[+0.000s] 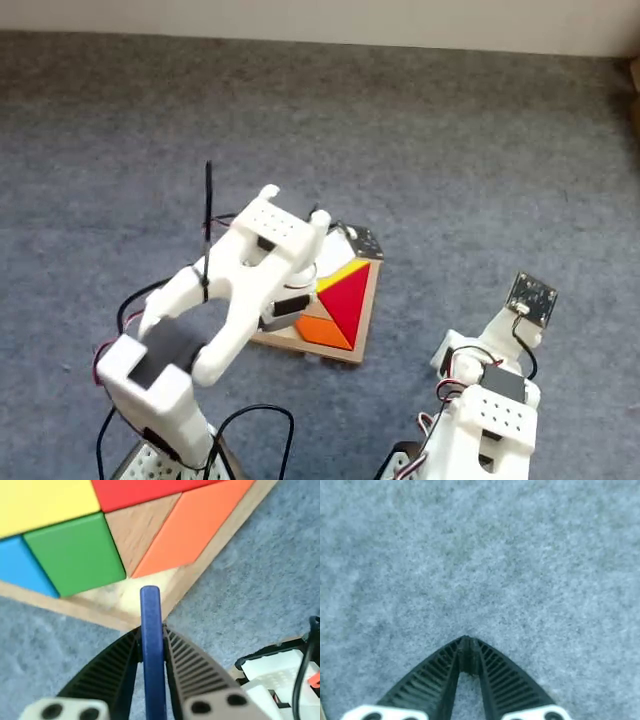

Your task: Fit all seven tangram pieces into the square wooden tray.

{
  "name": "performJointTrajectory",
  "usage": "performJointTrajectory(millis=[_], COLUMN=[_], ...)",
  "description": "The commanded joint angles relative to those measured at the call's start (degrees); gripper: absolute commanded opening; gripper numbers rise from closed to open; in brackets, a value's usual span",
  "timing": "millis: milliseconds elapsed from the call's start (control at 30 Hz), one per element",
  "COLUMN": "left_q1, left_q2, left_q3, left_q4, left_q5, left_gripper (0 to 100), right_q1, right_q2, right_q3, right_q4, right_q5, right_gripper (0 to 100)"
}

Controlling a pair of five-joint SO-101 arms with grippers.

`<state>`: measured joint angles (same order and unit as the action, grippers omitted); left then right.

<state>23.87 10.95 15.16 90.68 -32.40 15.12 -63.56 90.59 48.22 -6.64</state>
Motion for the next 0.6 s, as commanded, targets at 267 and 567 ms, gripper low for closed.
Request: performJointTrajectory(millis=[267,567], left_q1=[6.7,0.9], left_q2=[9.3,12.5], left_q3=[-10.4,-19.2], left_q4=[0.4,0.8], left_q5=[-0.5,-3.2], left_gripper=[10,13], right_q1=[1.6,1.6], right_q2=[0.1,0.1], right_q3=[0.1,0.1], right_q4=[-0.1,-0.1], right_q5=[0.7,0.7], right_gripper=[0.6,0.6])
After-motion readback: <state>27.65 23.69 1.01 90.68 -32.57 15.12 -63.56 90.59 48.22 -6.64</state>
